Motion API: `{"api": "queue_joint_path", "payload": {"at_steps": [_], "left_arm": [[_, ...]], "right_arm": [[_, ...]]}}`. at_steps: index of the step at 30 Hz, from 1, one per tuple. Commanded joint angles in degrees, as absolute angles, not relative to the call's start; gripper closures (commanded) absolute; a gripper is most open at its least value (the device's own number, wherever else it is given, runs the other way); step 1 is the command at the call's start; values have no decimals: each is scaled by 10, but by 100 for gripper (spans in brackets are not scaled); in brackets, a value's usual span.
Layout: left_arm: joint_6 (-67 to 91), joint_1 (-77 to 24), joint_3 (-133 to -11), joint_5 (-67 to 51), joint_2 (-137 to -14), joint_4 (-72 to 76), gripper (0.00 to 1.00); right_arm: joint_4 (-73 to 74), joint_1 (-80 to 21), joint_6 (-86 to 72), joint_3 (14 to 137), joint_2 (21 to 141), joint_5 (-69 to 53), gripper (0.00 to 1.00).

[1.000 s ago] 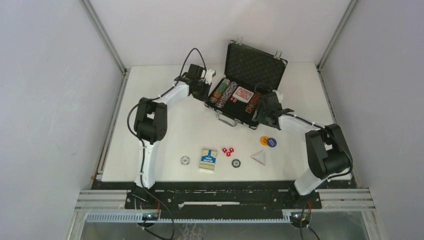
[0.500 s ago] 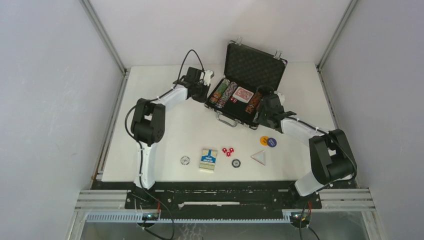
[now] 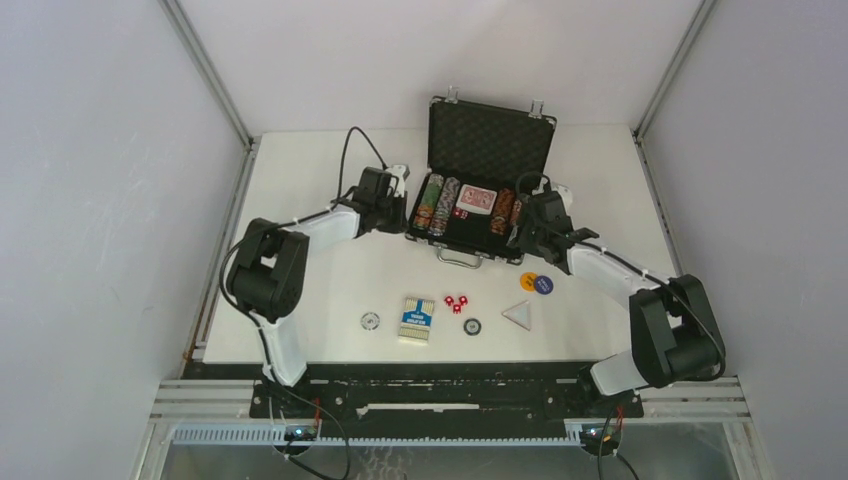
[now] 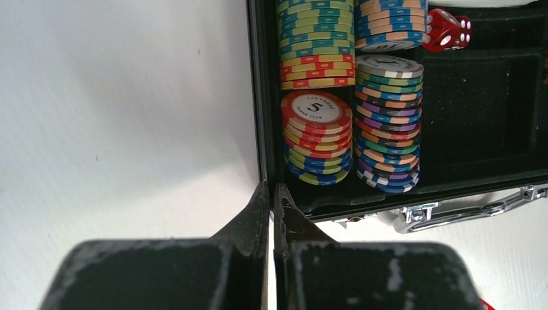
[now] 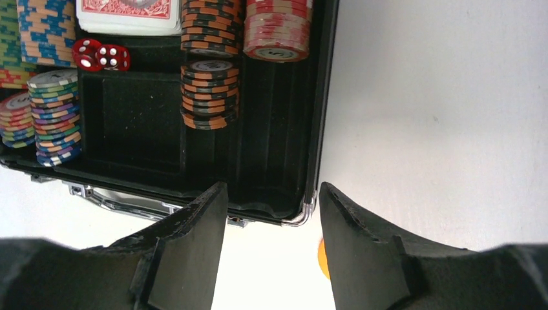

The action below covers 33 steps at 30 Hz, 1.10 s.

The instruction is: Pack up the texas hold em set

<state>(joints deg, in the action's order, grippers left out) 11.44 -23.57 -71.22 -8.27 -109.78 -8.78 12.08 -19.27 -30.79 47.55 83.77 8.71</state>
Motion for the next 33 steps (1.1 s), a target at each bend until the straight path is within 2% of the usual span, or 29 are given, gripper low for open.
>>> {"api": "queue_joint_path", "payload": {"at_steps": [1,8,9,14,19,21,23,26,30,33], "left_arm": [[144,-231,-627,-14,-1032,-139,100],[165,-230,-584,-2,-987,-125,99],[167,-230,-584,-4,-984,-124,94],[174,-231,-574,-7,-961,-99,53],[182,-231,-577,-2,-935,-87,30],[186,-233,-562,6,-915,-70,14],[190,-234,-543,15,-888,-54,3],[200,-237,-504,24,-841,-14,0],[223,-247,-463,51,-783,-9,0],[216,-282,-422,95,-736,0,0]], "right_arm": [[118,-197,-306,467,803,101,37],[126,-193,-302,455,796,118,37],[125,-193,-300,453,794,121,38],[132,-210,-289,449,781,136,38],[136,-229,-284,449,768,139,41],[137,-240,-280,448,761,136,44],[142,-255,-274,448,755,133,49],[153,-295,-261,447,749,126,51],[169,-376,-253,442,745,131,31],[194,-441,-275,437,748,151,20]]}}
